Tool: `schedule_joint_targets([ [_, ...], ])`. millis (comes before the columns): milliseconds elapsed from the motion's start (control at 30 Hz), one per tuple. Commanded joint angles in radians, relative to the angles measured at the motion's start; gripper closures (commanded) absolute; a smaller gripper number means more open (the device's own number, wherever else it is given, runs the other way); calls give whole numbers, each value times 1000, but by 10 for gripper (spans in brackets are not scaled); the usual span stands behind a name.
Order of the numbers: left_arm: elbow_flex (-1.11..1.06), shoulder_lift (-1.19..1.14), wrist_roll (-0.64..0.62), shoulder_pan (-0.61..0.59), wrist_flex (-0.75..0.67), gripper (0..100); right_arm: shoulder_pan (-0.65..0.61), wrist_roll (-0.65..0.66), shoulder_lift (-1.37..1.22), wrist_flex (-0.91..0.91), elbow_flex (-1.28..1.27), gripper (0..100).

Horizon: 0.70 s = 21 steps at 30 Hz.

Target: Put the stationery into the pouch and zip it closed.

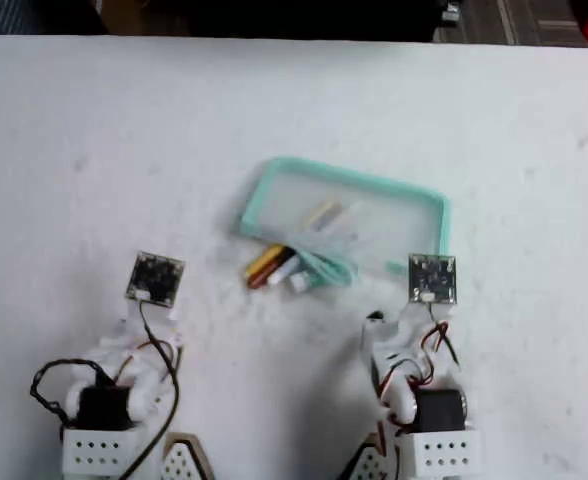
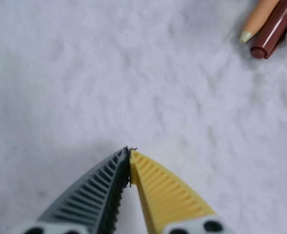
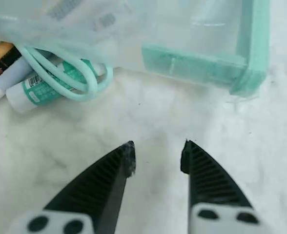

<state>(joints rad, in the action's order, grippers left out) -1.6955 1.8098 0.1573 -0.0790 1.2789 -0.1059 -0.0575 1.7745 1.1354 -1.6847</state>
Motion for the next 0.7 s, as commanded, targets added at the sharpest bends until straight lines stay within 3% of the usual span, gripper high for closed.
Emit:
schedule_joint_targets([
  [0, 3, 13, 8, 4, 8, 975, -5, -8, -5, 7, -8, 843],
  [533, 3, 13, 8, 4, 2, 975, 2, -11, -5, 7, -8, 843],
  [667, 11, 13, 8, -1, -77, 976, 2, -12, -7, 7, -8, 843],
])
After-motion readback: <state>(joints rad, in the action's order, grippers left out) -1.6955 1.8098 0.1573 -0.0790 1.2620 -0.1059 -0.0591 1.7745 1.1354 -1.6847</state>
